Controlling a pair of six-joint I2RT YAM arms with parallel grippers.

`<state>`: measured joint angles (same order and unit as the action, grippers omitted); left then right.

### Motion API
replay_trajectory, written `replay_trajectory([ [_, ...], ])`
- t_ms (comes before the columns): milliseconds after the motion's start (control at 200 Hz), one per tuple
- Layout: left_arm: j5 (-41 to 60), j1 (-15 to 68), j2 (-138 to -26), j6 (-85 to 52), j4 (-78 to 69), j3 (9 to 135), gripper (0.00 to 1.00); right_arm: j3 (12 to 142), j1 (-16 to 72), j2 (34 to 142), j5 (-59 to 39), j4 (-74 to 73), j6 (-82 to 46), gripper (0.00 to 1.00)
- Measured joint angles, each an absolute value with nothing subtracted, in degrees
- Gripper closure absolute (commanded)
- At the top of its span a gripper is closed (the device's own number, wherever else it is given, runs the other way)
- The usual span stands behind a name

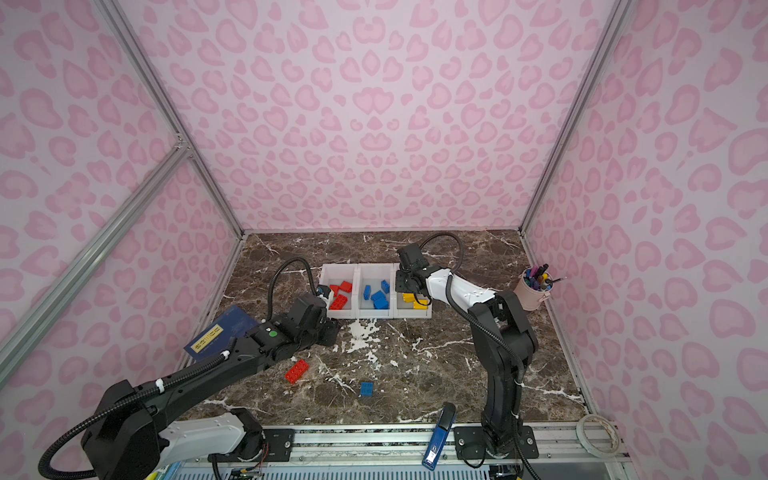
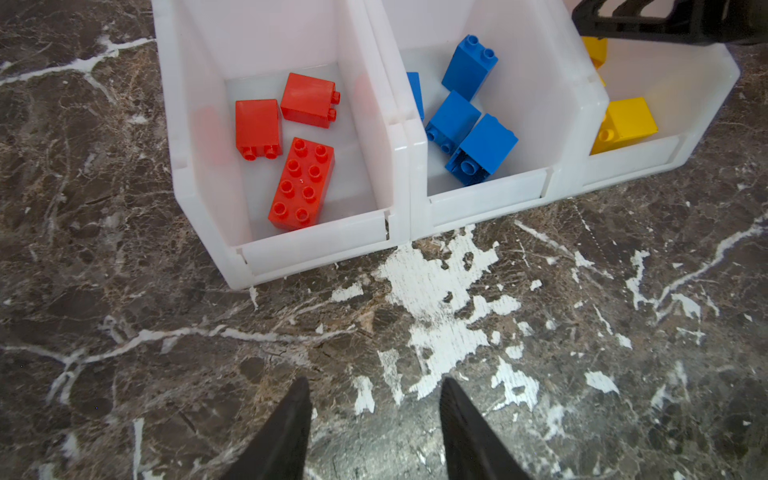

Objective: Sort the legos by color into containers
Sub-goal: 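Carry the yellow brick to its compartment while the left gripper reaches the red brick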

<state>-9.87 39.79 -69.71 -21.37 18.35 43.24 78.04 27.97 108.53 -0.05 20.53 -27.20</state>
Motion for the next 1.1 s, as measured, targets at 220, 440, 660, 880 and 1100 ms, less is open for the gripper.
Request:
replay_trajectory([
  [220, -9.89, 40.99, -69.28, -22.37, 18.68, 43.22, 0.47, 77.82, 27.66, 106.87, -0.99, 20.82, -27.18, 0.46],
  [440, -10.02, 42.63, -68.62, -23.09, 20.43, 42.96, 0.47, 75.61, 27.59, 103.04, -1.08, 20.82, -27.18, 0.45],
  [660, -11.20, 42.92, -66.28, -24.18, 21.71, 41.98, 0.47, 73.54, 27.59, 99.74, -1.15, 20.82, -27.20, 0.45],
  [880, -14.33, 42.94, -61.73, -26.37, 25.50, 39.62, 0.46, 70.00, 27.59, 96.29, -1.61, 20.71, -27.24, 0.45],
  [1100, -17.61, 42.92, -56.53, -31.03, 32.84, 35.83, 0.42, 66.37, 27.57, 93.97, -1.78, 20.32, -27.38, 0.45],
])
